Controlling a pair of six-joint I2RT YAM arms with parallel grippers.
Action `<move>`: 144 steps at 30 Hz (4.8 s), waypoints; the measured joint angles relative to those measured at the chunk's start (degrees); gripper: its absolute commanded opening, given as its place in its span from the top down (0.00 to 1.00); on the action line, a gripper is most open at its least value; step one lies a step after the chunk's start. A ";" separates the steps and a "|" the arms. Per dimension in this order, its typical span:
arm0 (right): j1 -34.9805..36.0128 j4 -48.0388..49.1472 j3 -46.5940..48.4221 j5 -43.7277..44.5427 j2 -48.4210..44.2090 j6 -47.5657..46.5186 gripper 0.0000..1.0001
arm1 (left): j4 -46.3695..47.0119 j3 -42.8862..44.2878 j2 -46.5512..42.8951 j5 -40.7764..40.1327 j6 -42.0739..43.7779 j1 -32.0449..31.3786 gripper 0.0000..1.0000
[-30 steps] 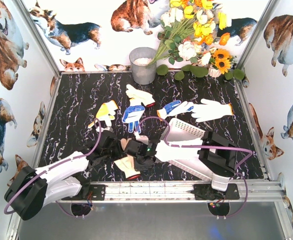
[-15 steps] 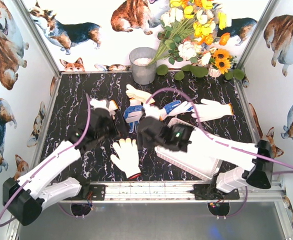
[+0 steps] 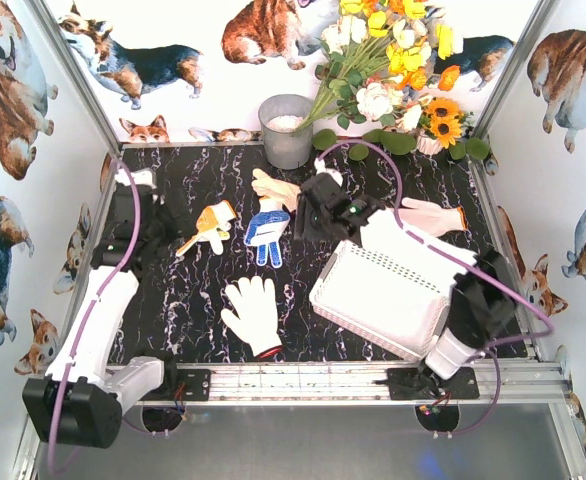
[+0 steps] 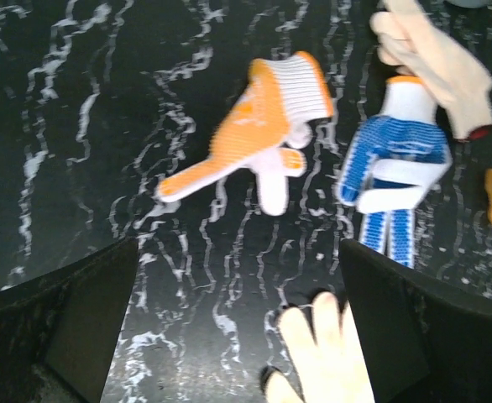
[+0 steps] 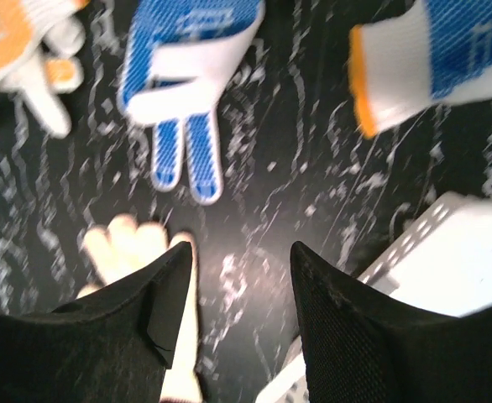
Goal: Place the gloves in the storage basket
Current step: Place the glove at the center of the board, then pick up the glove from the center of the board, then pair the glove with the glove.
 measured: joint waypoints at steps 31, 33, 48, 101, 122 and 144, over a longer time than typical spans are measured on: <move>-4.76 -6.71 48.30 10.51 48.37 -27.74 0.64 | 3.76 -7.34 1.79 -10.71 9.77 3.17 0.00; -4.87 -6.75 48.81 10.23 49.22 -27.71 0.65 | 3.76 -7.34 1.84 -10.95 9.79 3.17 0.00; -5.01 -8.15 50.14 10.80 51.10 -27.41 1.00 | 3.78 -7.37 2.25 -12.98 10.21 3.17 0.00; -4.94 -14.10 6.12 -52.22 -13.46 -2.97 1.00 | 8.02 -2.12 -4.17 30.95 11.72 -34.88 0.43; -4.57 -13.90 3.65 -41.20 -20.20 -8.74 0.27 | 18.95 -10.03 -10.91 23.82 4.33 -36.13 1.00; -4.15 31.41 -30.99 -25.53 -33.20 36.85 0.29 | 15.87 -13.77 -12.74 19.41 8.09 -36.11 1.00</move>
